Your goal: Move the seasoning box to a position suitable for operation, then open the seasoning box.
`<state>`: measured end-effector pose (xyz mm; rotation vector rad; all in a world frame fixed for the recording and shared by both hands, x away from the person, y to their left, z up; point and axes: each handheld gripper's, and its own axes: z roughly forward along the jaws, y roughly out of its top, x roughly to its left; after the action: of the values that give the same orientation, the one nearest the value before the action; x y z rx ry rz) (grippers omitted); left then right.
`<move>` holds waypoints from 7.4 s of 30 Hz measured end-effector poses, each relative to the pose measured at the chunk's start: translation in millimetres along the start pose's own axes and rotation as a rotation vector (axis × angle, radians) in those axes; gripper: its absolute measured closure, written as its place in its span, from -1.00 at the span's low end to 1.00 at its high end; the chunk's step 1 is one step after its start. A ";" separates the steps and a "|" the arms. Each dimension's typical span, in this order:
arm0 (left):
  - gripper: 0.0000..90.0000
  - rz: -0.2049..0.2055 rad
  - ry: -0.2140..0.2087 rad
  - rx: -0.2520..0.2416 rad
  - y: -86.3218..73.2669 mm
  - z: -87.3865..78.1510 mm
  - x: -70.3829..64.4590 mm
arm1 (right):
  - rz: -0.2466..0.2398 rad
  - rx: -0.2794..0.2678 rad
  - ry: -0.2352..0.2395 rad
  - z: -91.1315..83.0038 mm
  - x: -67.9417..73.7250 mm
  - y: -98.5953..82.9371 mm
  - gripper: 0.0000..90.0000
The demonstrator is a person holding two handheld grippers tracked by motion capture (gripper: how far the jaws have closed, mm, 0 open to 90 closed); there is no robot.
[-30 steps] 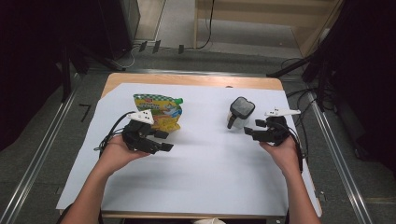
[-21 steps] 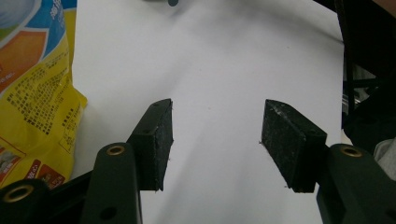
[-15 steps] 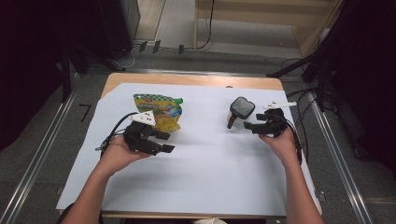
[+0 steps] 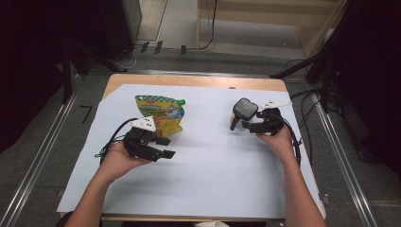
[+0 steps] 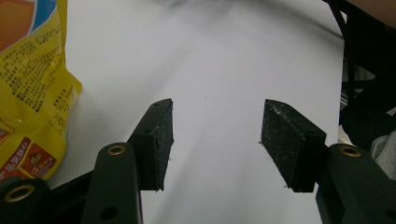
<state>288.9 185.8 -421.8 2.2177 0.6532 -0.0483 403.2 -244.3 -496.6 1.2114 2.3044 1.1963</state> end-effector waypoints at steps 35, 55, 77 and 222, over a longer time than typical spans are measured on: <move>0.00 -0.047 0.017 -0.008 -21.9 -4.9 -3.3 | -0.080 -0.088 -0.010 41.0 6.5 4.2 -0.67; 0.01 -0.055 -0.031 -0.013 -14.7 3.9 -1.3 | -0.077 -0.104 0.000 13.4 17.9 6.9 -0.66; 0.01 -0.036 -0.081 0.001 -0.2 20.6 0.9 | -0.120 -0.089 0.066 -12.4 54.3 -9.8 -0.65; 0.94 -0.023 -0.037 0.025 29.8 83.7 2.5 | -0.019 0.088 0.185 -59.8 134.1 -18.2 1.00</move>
<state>319.7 110.7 -458.1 2.2280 0.6607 -0.1093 277.4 -177.6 -456.6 1.1489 2.5204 1.2608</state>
